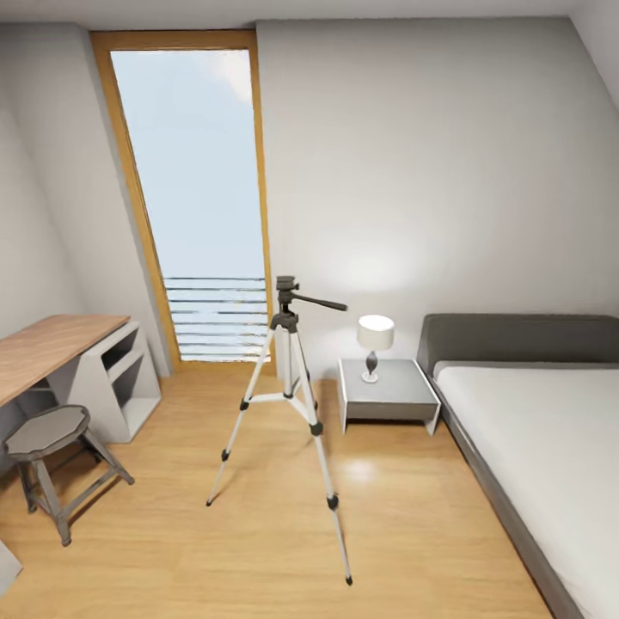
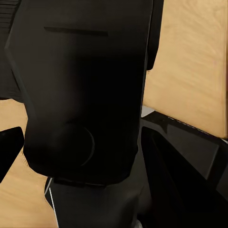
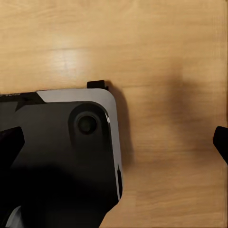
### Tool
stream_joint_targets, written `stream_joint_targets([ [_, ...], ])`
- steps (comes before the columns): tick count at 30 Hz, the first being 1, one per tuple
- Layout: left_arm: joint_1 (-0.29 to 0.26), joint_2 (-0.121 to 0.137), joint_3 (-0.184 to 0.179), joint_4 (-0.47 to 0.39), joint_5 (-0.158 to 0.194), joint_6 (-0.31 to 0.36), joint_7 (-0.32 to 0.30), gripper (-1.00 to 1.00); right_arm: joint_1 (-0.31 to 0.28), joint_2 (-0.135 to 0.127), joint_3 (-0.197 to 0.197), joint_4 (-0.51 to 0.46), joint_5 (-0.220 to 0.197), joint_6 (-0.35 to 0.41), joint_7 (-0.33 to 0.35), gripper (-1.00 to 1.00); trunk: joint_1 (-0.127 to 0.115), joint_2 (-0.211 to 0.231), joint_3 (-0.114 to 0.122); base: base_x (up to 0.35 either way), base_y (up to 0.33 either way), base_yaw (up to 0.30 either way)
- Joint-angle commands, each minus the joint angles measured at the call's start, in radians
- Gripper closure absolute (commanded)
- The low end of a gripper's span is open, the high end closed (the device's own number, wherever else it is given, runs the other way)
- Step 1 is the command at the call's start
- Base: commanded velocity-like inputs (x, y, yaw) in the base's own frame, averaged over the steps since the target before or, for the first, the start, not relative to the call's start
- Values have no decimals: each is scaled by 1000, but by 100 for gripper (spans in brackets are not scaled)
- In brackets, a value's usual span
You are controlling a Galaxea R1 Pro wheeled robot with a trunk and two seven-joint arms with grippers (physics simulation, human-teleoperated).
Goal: Attach the digital camera to the camera tripod in the bedroom.
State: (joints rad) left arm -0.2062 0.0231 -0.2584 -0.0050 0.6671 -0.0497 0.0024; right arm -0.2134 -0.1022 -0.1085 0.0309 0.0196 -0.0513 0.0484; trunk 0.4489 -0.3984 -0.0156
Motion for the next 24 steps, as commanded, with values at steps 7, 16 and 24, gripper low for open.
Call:
stream_joint_targets([
  [7, -1, 0, -9, 1, 5, -2, -1, 100, -1, -1, -8, 3, 2, -5, 4, -100, 1, -2, -2, 310, -118, 270],
  [16, -1, 0, -9, 1, 5, -2, -1, 100, -1, -1, -7, 3, 2, -5, 4, -100, 1, -2, -2, 310, -118, 270],
  [24, -1, 0, -9, 0, 5, -2, -1, 100, -1, -1, -7, 3, 2, -5, 4, -100, 1, -2, -2, 310, -118, 270],
])
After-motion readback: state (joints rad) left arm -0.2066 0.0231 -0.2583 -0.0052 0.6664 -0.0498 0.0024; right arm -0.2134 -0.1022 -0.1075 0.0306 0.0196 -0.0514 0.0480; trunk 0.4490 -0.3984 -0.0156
